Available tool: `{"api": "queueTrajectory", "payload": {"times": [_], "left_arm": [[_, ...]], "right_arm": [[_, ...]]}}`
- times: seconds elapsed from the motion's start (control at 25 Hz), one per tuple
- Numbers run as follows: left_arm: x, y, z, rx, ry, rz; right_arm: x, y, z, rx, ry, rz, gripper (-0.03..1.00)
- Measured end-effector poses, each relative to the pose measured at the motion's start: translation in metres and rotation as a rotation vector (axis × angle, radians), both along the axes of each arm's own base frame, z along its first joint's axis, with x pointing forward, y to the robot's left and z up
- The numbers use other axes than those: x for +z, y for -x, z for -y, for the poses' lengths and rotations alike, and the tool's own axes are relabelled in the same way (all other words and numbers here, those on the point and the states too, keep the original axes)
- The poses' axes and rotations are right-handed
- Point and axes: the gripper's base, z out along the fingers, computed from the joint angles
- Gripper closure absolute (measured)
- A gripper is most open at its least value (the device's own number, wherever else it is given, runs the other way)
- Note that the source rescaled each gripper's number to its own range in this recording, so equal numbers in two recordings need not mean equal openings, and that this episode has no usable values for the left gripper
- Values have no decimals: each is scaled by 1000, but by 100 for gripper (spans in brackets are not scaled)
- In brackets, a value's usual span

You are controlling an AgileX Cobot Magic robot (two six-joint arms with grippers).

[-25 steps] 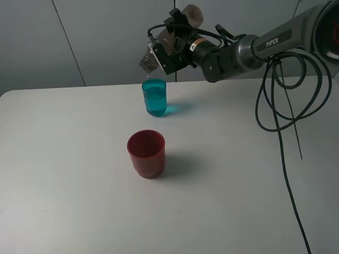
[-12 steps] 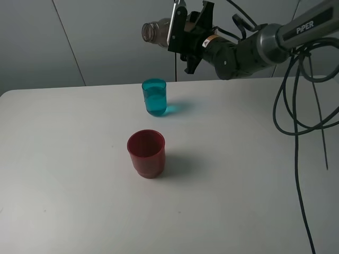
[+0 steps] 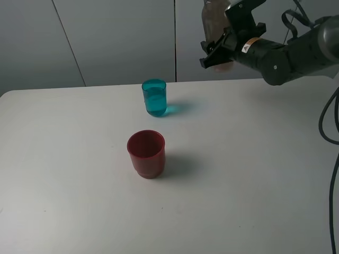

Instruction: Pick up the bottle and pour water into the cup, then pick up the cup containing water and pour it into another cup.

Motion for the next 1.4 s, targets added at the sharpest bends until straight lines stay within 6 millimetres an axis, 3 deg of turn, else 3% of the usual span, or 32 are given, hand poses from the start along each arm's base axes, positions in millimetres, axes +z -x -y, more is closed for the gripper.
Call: {"api": "queueTrajectory", "payload": {"times": [0.24,0.64,0.88,1.08,1.4], "left_arm": [[0,0,0,-1,-2,0],[0,0,0,-1,-2,0],[0,0,0,-1,-2,0],[0,0,0,-1,-2,0],[0,0,0,-1,-2,0]], "right_arm": [[-20,6,37,-87,-73,-112,96],[-63,-6,96,-301,-227,-161,96],[-85,-18,97,-319,-236,-173,96],[-90,-31,97,-316,-238,-159,96],[-102,-33,97,-321,-235,-179,96]]}}
